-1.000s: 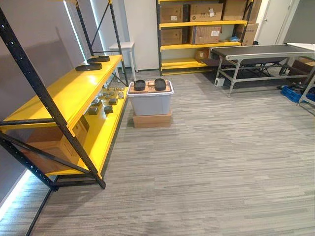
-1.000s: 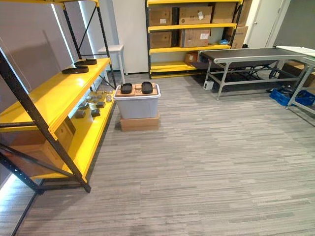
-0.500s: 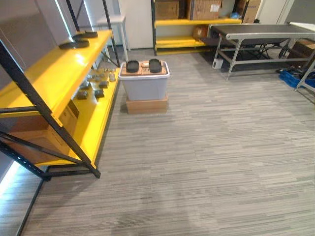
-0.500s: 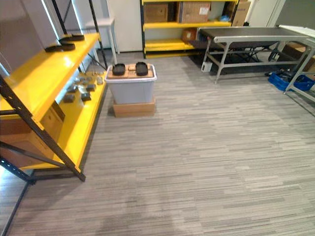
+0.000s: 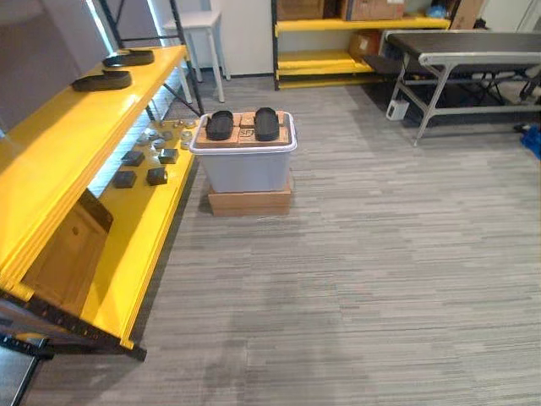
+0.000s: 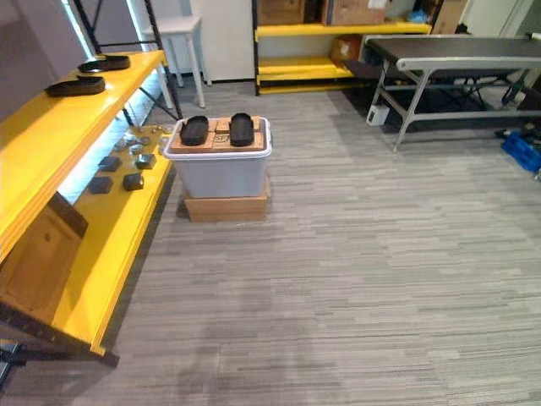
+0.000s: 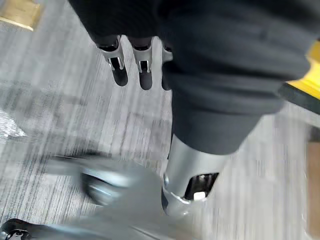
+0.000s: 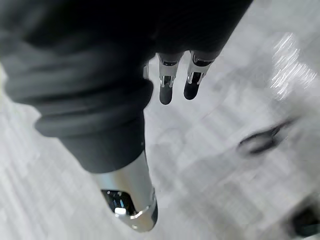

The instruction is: Walk over and take plastic housings, then place them on the shelf

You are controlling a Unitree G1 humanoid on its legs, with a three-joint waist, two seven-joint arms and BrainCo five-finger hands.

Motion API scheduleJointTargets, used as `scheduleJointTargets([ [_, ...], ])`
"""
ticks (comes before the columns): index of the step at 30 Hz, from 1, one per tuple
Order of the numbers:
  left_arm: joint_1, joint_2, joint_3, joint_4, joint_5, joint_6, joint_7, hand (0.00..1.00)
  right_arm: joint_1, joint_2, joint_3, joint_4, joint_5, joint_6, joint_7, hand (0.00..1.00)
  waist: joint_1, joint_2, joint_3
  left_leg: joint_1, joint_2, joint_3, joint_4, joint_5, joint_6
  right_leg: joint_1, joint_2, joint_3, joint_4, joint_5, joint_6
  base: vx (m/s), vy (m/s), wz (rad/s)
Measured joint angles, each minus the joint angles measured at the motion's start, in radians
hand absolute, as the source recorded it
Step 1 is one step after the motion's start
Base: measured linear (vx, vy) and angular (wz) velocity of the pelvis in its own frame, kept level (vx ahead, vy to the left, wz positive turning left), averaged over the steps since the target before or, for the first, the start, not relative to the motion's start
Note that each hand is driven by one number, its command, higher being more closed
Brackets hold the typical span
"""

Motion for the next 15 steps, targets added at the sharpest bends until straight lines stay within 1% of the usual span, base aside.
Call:
scheduleJointTargets([
  [1, 0.037, -0.032, 0.013, -0.003, -0.002, 0.002, 0.004, 0.0, 0.011, -0.001, 0.007, -0.025, 0.0, -0.004, -0.006, 0.0, 0.023, 0.002, -0.019, -0.019, -0.013, 0.003, -0.194, 0.088, 0.007, 0.068, -0.031, 0.004, -0.015, -0.05, 0.034, 0.7, 0.195, -0.48],
  [2, 0.044, -0.035, 0.012, 0.0, -0.002, 0.002, 0.004, 0.0, 0.015, 0.001, 0.007, -0.023, 0.0, -0.004, -0.007, 0.0, 0.028, -0.004, -0.025, -0.022, -0.016, 0.002, -0.178, 0.115, 0.0, 0.078, -0.042, 0.008, -0.013, -0.058, 0.033, 0.74, 0.255, -0.39],
  [3, 0.069, -0.047, 0.01, 0.008, -0.002, 0.006, 0.003, 0.0, 0.016, 0.012, 0.01, -0.013, -0.001, -0.004, -0.007, 0.0, 0.04, -0.016, -0.065, -0.02, -0.062, -0.03, -0.147, 0.186, 0.033, 0.086, -0.073, 0.021, 0.019, -0.06, 0.032, 0.65, 0.263, -0.14],
  [4, 0.067, -0.06, 0.011, 0.016, -0.008, 0.006, 0.003, 0.0, 0.009, 0.018, 0.009, 0.003, -0.003, -0.005, -0.006, 0.0, 0.038, -0.038, -0.078, -0.001, -0.123, -0.103, -0.137, 0.207, 0.087, 0.041, -0.11, 0.032, 0.177, -0.058, 0.034, 0.82, 0.331, -0.07],
  [5, 0.066, -0.057, 0.016, 0.021, -0.016, 0.006, 0.003, 0.0, 0.003, 0.02, 0.008, 0.018, -0.004, -0.004, -0.006, 0.0, 0.038, -0.041, -0.078, 0.03, -0.145, -0.115, -0.138, 0.224, 0.112, 0.011, -0.123, 0.042, 0.288, -0.048, 0.049, 0.85, 0.357, 0.15],
  [6, 0.067, -0.032, 0.018, 0.038, -0.02, 0.009, 0.002, 0.0, 0.012, 0.036, 0.007, 0.032, -0.005, -0.004, -0.006, 0.0, 0.032, -0.077, -0.073, 0.107, -0.18, -0.113, -0.134, 0.197, 0.125, -0.056, -0.16, 0.065, 0.542, 0.027, 0.105, 0.98, 0.332, 0.38],
  [7, 0.064, -0.009, 0.011, 0.04, -0.021, 0.012, 0.002, 0.0, 0.021, 0.049, 0.007, 0.047, -0.005, -0.005, -0.006, 0.0, 0.011, -0.096, -0.069, 0.189, -0.206, -0.129, -0.142, 0.149, 0.147, -0.142, -0.174, 0.102, 0.799, 0.177, 0.187, 0.95, 0.291, 0.55],
  [8, 0.053, 0.002, -0.002, 0.04, -0.022, 0.013, 0.003, 0.0, 0.019, 0.051, 0.007, 0.066, -0.005, -0.004, -0.006, 0.0, 0.005, -0.101, -0.061, 0.264, -0.215, -0.148, -0.163, 0.123, 0.152, -0.206, -0.184, 0.094, 0.961, 0.173, 0.186, 0.74, 0.165, 0.55],
  [9, 0.046, 0.006, -0.005, 0.038, -0.024, 0.013, 0.003, 0.0, 0.023, 0.051, 0.007, 0.073, -0.005, -0.004, -0.006, 0.0, -0.001, -0.095, -0.057, 0.319, -0.216, -0.16, -0.187, 0.112, 0.156, -0.244, -0.19, 0.07, 1.029, 0.15, 0.173, 0.55, 0.079, 0.54],
  [10, 0.032, 0.007, -0.005, 0.033, -0.029, 0.012, 0.002, 0.0, 0.032, 0.052, 0.007, 0.072, -0.005, -0.004, -0.003, 0.0, -0.02, -0.074, -0.053, 0.432, -0.206, -0.195, -0.258, 0.097, 0.161, -0.306, -0.192, 0.001, 1.071, 0.092, 0.132, 0.66, 0.057, 0.59],
  [11, 0.014, 0.011, -0.01, 0.035, -0.032, 0.012, 0.002, 0.0, 0.037, 0.052, 0.008, 0.071, -0.005, -0.004, 0.001, 0.0, -0.032, -0.067, -0.053, 0.503, -0.194, -0.218, -0.311, 0.09, 0.159, -0.352, -0.185, -0.052, 1.04, 0.043, 0.108, 0.66, 0.027, 0.68],
  [12, -0.005, 0.021, -0.024, 0.036, -0.039, 0.012, 0.001, 0.0, 0.04, 0.051, 0.008, 0.071, -0.005, -0.003, 0.002, 0.0, -0.04, -0.061, -0.049, 0.566, -0.176, -0.237, -0.355, 0.081, 0.156, -0.393, -0.176, -0.108, 0.948, 0.006, 0.098, 0.76, -0.064, 0.65],
  [13, -0.044, 0.036, -0.043, 0.036, -0.038, 0.012, 0.001, 0.0, 0.043, 0.048, 0.008, 0.071, -0.005, -0.004, 0.004, 0.0, -0.045, -0.06, -0.048, 0.636, -0.15, -0.259, -0.397, 0.051, 0.144, -0.463, -0.161, -0.198, 0.725, -0.01, 0.098, 0.76, -0.145, 0.58],
  [14, -0.066, 0.038, -0.045, 0.036, -0.038, 0.012, 0.001, 0.0, 0.044, 0.045, 0.008, 0.071, -0.005, -0.004, 0.004, 0.0, -0.047, -0.06, -0.048, 0.663, -0.139, -0.269, -0.412, 0.03, 0.138, -0.496, -0.15, -0.23, 0.557, 0.008, 0.089, 0.76, -0.187, 0.49],
  [15, -0.081, 0.037, -0.044, 0.035, -0.038, 0.011, 0.002, 0.0, 0.045, 0.043, 0.007, 0.07, -0.005, -0.004, 0.003, 0.0, -0.051, -0.06, -0.048, 0.681, -0.134, -0.278, -0.42, 0.014, 0.134, -0.515, -0.139, -0.238, 0.44, 0.037, 0.088, 0.69, -0.255, 0.46],
])
